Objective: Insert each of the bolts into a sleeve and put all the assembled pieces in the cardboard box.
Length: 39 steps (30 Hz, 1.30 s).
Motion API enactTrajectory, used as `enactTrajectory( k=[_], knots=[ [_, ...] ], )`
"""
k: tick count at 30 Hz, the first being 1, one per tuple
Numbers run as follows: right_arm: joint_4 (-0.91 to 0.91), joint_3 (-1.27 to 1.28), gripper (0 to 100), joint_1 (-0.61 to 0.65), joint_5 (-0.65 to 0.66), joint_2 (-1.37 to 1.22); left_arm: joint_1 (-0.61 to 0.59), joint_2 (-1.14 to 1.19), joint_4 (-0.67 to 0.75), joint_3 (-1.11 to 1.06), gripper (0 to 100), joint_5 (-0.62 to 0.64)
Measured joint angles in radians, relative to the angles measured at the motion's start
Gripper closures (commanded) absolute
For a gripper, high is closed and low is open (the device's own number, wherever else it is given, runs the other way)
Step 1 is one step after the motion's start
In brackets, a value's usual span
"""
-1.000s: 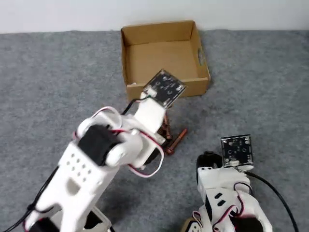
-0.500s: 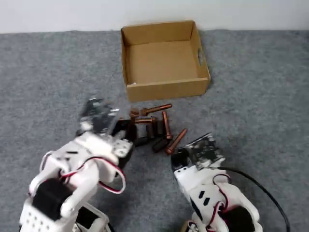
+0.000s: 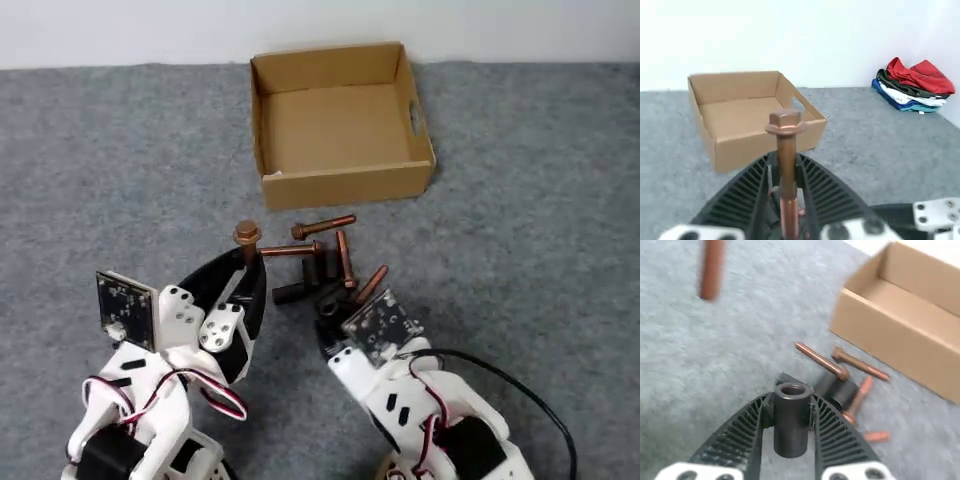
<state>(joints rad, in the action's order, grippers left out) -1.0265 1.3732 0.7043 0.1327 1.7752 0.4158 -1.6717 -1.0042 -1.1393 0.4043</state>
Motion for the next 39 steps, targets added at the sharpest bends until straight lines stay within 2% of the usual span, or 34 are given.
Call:
enactTrajectory(
  k=[6,13,17,24,30,39],
  knots=[
    [0.101,0.018,98.8,0.052,0.0,0.0,0.023,-0.044,0.043,-0.031,100,0.198],
    [0.115,0.018,98.8,0.054,0.0,0.0,0.029,-0.077,0.117,-0.061,100,0.241],
    [0.132,0.018,98.8,0.066,0.0,0.0,0.032,-0.08,0.15,-0.072,100,0.308],
    [0.175,0.018,98.8,0.069,0.0,0.0,0.035,-0.078,0.158,-0.126,100,0.327],
    [0.175,0.018,98.8,0.069,0.0,0.0,0.103,-0.078,0.16,-0.141,100,0.359],
    [0.175,0.018,98.8,0.069,0.0,-0.002,0.1,-0.077,0.287,-0.23,100,0.361]
  ],
)
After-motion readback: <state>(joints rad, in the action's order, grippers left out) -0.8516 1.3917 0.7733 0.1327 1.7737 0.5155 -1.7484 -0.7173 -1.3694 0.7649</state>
